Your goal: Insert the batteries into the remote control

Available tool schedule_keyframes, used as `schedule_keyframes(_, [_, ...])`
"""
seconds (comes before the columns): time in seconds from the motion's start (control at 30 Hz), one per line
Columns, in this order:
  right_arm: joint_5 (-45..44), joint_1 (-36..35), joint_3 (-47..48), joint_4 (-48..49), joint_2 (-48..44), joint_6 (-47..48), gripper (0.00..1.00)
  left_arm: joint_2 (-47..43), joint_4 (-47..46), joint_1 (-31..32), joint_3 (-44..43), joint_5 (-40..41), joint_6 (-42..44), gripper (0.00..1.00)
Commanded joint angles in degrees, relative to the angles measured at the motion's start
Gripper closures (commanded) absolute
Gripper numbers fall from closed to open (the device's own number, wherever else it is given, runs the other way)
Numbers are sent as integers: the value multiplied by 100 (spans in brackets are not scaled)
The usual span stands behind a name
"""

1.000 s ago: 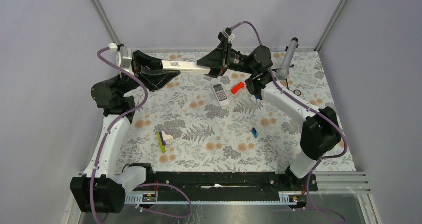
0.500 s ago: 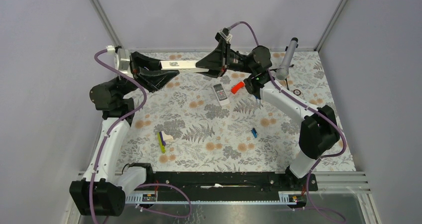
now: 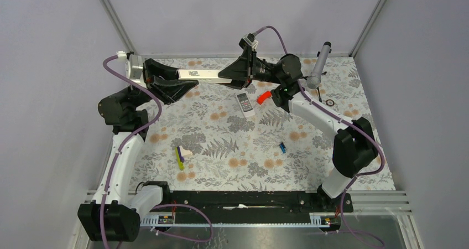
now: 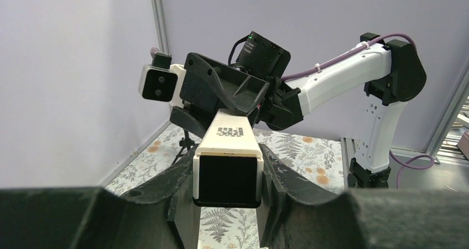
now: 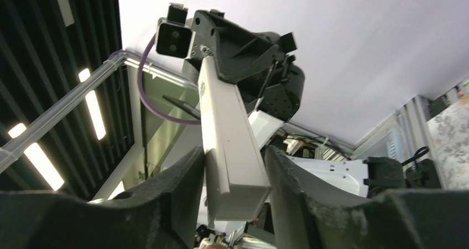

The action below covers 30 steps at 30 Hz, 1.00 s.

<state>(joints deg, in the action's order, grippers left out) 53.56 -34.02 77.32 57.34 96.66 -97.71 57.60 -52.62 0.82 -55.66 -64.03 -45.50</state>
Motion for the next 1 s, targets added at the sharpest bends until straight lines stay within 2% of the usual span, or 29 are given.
schedule_keyframes(0.0, [-21, 203, -12, -962, -199, 1084, 44, -184, -767, -73, -182, 189, -320, 100])
schedule_keyframes(0.1, [-146, 211, 25, -1824, -339, 1738, 35, -217, -637, -73, -182, 167, -236, 100])
schedule_keyframes(0.27, [-416, 214, 137, -3058, -514, 2647, 34, -303, -28, -73, -199, 74, 249, 100])
schedule_keyframes(0.5, [-630, 212, 235, -3715, -633, 3218, 45, -401, 780, -73, -207, -31, 879, 100])
schedule_keyframes(0.63, [-558, 212, 426, -4062, -598, 3279, 58, -497, 1445, -73, -225, -23, 1428, 100])
schedule_keyframes(0.7, [-485, 220, 420, -3895, -592, 3082, 63, -556, 1734, -73, -218, -5, 1677, 100])
schedule_keyframes(0.8, [-357, 216, 402, -3599, -565, 2754, 66, -602, 2061, -73, -188, 53, 1966, 100])
schedule_keyframes(0.83, [-329, 220, 406, -3550, -557, 2682, 62, -619, 2085, -73, -164, 71, 2000, 100])
schedule_keyframes(0.9, [-292, 221, 343, -3393, -548, 2549, 43, -642, 2069, -75, -112, 118, 2018, 100])
schedule_keyframes(0.97, [-298, 221, 229, -3199, -573, 2373, 31, -639, 2037, -73, -95, 125, 2010, 100])
